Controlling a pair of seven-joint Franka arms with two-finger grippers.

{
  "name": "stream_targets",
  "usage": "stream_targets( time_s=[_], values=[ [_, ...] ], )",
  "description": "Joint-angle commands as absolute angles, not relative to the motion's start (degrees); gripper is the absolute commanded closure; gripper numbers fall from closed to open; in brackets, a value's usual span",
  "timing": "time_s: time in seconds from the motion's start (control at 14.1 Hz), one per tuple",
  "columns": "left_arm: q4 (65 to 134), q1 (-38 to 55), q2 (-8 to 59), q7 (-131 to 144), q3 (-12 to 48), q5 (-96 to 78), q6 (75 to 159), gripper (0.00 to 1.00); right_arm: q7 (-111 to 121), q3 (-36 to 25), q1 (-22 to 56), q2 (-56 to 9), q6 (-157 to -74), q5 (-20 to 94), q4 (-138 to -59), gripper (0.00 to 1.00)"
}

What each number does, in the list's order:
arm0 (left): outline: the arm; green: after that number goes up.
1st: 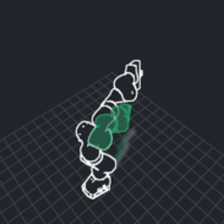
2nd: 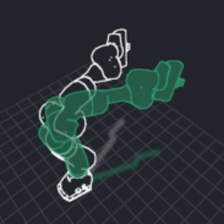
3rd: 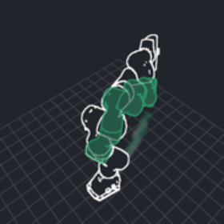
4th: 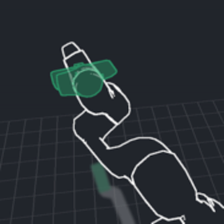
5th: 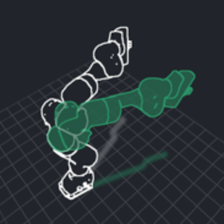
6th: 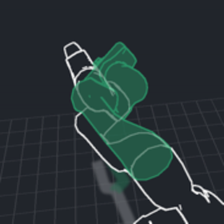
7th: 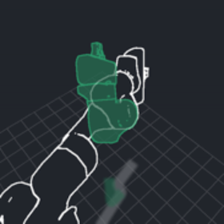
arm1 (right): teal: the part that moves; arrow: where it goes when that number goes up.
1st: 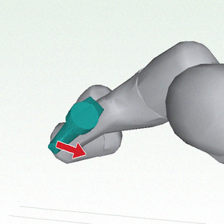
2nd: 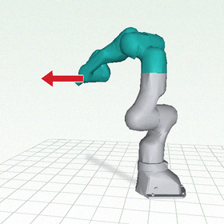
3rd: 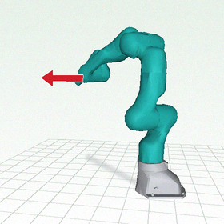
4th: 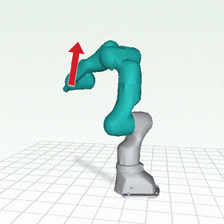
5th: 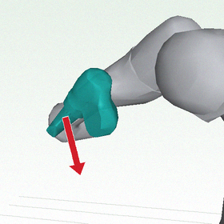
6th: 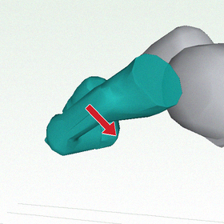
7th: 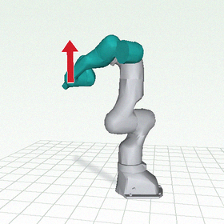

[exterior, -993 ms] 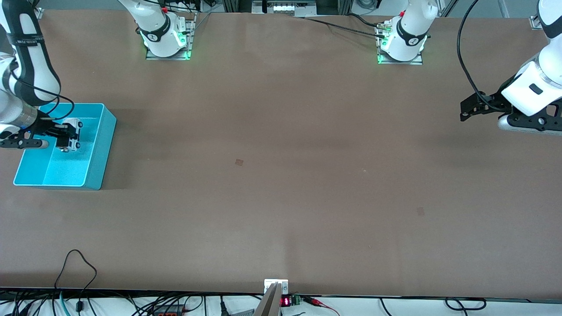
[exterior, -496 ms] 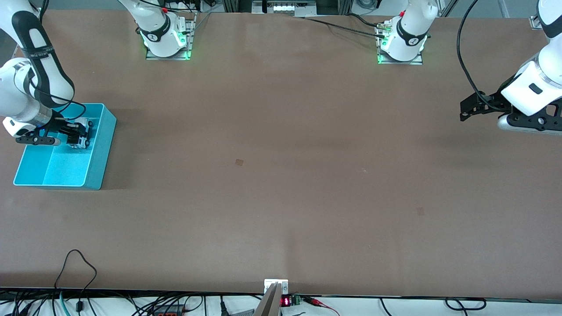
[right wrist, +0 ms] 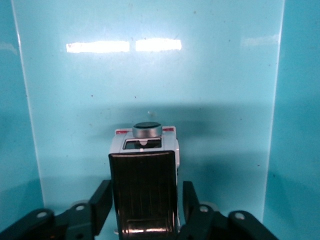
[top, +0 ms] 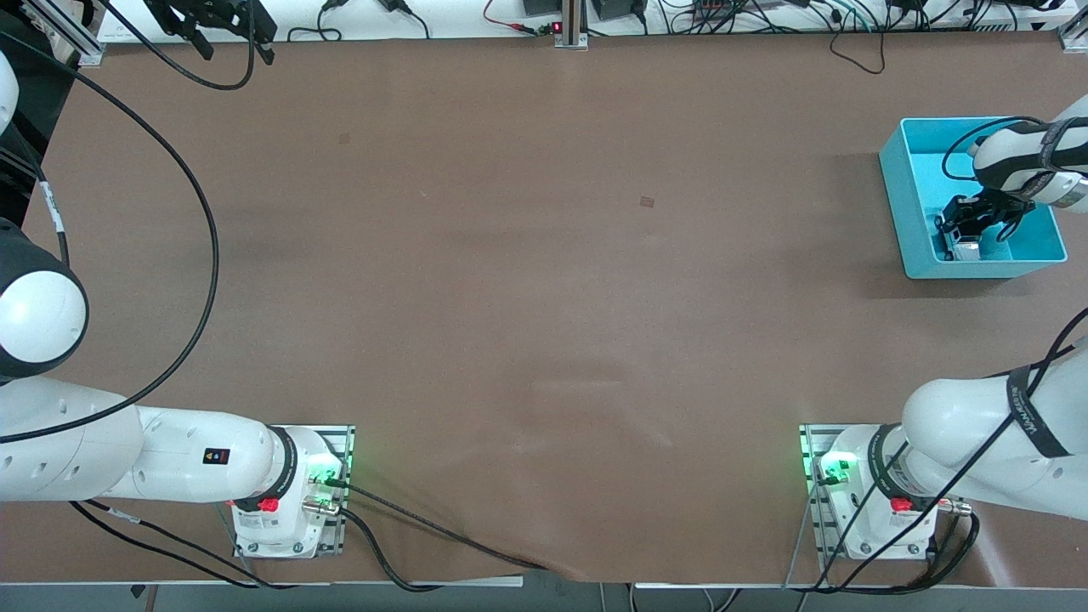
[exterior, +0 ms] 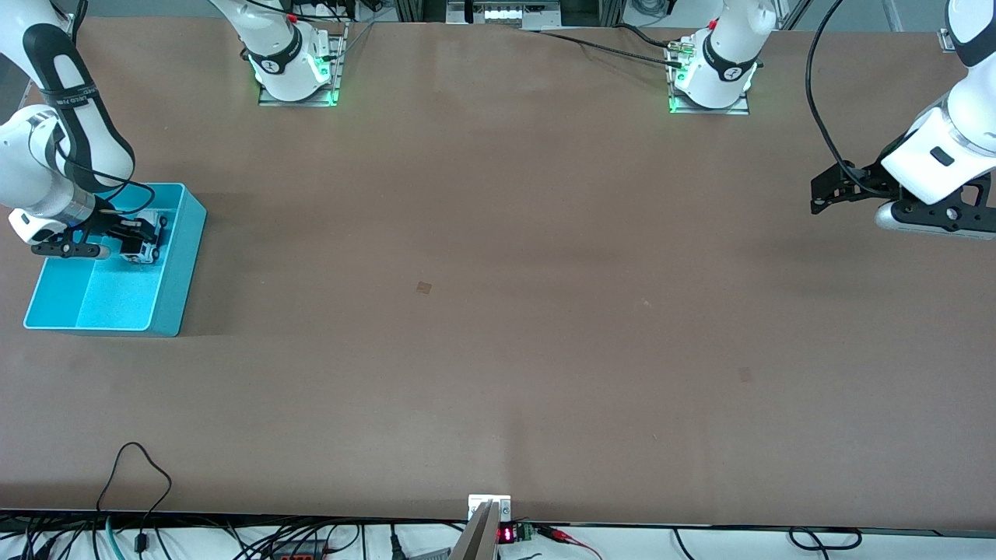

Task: Wind and store white jeep toy
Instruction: 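Lower the jeep into the blue bin and open the right gripper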

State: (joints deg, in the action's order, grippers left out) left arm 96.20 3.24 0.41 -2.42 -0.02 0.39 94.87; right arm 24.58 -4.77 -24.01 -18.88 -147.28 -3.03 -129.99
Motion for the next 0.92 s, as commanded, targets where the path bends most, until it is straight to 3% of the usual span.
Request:
stream_targets(
  time_s=[0.0,0.43,0.85],
  values=[
    [97.1,3.3,-0.9,-3.0,0.2,1.4,94.8,0.0,26.4,-3.9,-24.2,-14.7,-145.6,-4.1,-130.2,0.0],
    [97.1,3.3,-0.9,-3.0,0.2,1.5,94.7,0.0,30.0,-1.5,-21.9,-5.5,-135.9,-3.8,-127.3,0.0],
    [97.1,3.3,-0.9,-3.0,0.2,1.4,94.7,0.0,29.4,-0.1,-14.6,-0.7,-121.3,0.4,-117.6,0.0]
  ],
)
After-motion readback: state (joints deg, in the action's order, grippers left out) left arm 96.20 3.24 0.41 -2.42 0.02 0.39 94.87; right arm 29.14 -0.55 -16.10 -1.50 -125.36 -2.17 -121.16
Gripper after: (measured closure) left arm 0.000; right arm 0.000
